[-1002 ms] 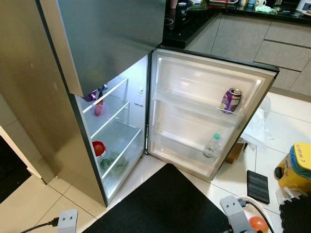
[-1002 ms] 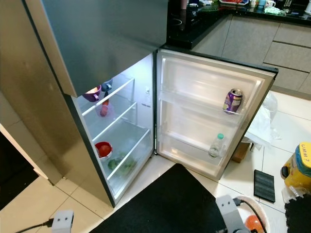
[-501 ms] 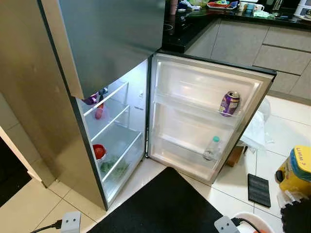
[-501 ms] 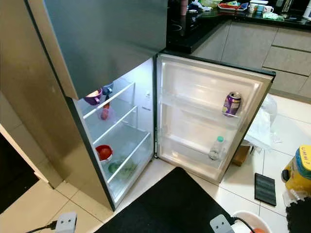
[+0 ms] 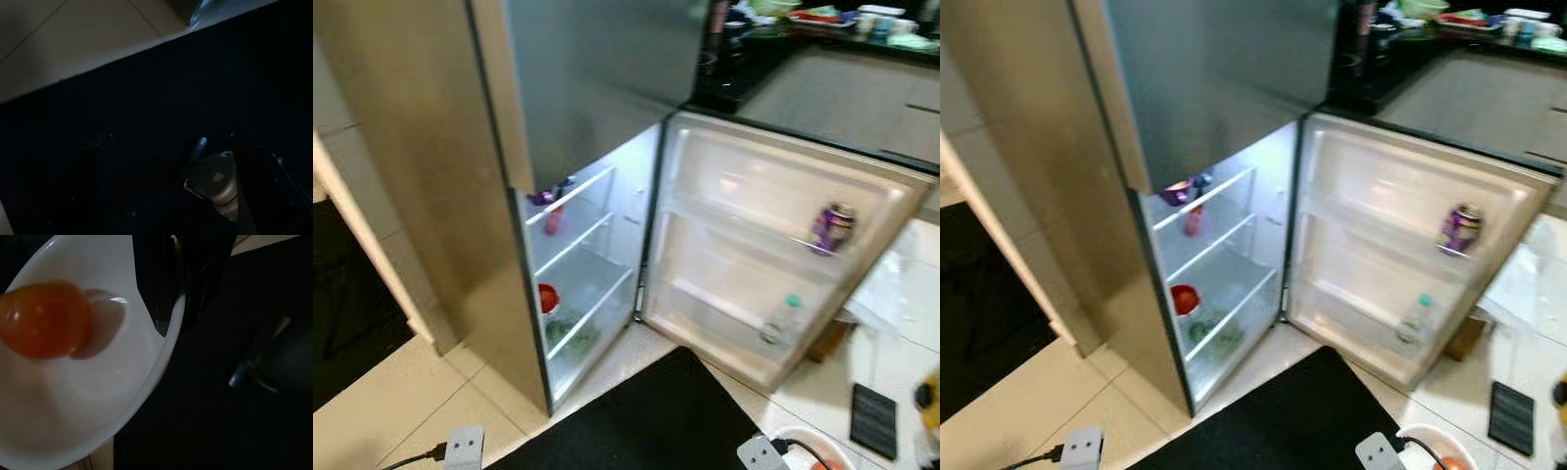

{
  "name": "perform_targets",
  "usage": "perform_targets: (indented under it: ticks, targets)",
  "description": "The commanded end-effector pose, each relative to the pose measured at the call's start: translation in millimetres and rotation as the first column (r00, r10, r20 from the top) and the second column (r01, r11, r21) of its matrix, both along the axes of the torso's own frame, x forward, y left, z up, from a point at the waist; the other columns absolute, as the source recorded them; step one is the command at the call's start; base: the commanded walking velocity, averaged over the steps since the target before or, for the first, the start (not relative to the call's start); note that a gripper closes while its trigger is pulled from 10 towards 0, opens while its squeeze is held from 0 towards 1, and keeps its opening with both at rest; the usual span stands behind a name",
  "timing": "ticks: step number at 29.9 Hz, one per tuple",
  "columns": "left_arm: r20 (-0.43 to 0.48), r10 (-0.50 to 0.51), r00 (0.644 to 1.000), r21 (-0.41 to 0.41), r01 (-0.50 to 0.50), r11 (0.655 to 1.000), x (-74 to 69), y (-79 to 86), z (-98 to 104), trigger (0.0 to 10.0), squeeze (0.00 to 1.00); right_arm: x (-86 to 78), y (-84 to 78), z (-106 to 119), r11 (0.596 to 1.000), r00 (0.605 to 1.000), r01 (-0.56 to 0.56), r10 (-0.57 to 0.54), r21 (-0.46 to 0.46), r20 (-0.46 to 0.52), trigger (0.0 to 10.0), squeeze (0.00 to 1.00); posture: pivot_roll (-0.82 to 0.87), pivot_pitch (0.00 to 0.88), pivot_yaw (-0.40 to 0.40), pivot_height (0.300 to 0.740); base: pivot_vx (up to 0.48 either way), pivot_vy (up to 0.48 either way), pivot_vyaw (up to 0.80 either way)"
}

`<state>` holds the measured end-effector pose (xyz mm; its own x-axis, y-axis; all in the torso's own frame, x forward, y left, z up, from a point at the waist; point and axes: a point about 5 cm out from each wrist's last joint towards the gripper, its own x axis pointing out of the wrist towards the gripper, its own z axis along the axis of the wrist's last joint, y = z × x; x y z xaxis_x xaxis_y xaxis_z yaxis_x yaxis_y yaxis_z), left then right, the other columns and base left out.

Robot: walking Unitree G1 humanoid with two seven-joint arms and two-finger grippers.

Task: Restocking fridge

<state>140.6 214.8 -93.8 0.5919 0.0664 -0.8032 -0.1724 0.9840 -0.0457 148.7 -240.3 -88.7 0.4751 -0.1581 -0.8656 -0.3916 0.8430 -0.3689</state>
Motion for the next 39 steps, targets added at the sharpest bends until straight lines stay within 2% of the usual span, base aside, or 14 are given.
perform_targets:
  ticks: [1,10,35,39]
  targets:
    - [-0.018,0.004,1.0,-0.009,-0.005,1.0,-4.0,1.4,-1.4,10.0,0.0,1.0,-0.2,0.7,1.0,1.0,-0.015,0.015,-0.003,0.008,10.0,0.0,0.07,0.0,-0.052,0.74,0.0,0.0,0.8]
    - [-0.032,-0.002,0.999,-0.048,0.001,0.999,-5.8,-0.3,-2.6,10.0,0.0,-2.2,0.1,-0.6,1.0,1.0,-0.023,0.023,0.001,-0.005,10.0,0.0,0.07,0.0,-0.049,0.74,0.0,0.0,0.8]
    - [-0.044,-0.02,0.999,-0.065,0.017,0.998,-7.0,-3.4,-3.7,10.0,0.0,-0.8,2.8,-0.8,0.999,0.999,-0.052,0.052,-0.007,-0.007,10.0,0.0,0.07,0.0,-0.044,0.74,0.0,0.0,0.8]
    - [-0.045,-0.013,0.999,-0.076,0.009,0.997,-6.9,-4.0,-3.9,10.0,0.0,0.1,2.4,-0.3,0.998,0.998,-0.06,0.06,-0.018,-0.001,10.0,0.0,0.07,0.0,-0.043,0.74,0.0,-0.073,0.0]
